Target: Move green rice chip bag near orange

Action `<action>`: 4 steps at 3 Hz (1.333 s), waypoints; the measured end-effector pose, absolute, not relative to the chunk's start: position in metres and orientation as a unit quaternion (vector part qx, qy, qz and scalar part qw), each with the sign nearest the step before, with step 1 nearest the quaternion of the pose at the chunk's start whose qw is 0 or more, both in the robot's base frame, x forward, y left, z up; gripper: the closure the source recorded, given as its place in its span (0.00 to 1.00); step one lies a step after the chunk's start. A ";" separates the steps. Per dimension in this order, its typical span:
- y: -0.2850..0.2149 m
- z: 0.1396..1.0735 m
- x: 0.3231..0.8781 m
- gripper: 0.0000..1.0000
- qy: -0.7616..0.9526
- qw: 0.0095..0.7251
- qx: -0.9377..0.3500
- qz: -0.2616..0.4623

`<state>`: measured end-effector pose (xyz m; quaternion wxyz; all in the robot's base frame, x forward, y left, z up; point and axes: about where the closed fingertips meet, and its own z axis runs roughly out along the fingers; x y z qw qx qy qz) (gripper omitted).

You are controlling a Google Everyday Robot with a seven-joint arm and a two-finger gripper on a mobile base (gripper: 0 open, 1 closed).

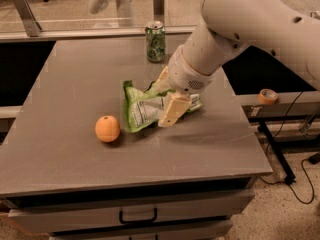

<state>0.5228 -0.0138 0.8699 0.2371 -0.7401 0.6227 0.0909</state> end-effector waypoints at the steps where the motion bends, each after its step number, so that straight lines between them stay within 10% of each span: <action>1: -0.034 0.890 0.518 0.00 0.629 0.266 -0.726 0.078; 4: -0.110 0.943 0.500 0.00 0.684 0.346 -0.641 -0.021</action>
Offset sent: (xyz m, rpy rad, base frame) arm -0.0293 -0.1208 0.0884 0.1028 -0.2797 -0.2953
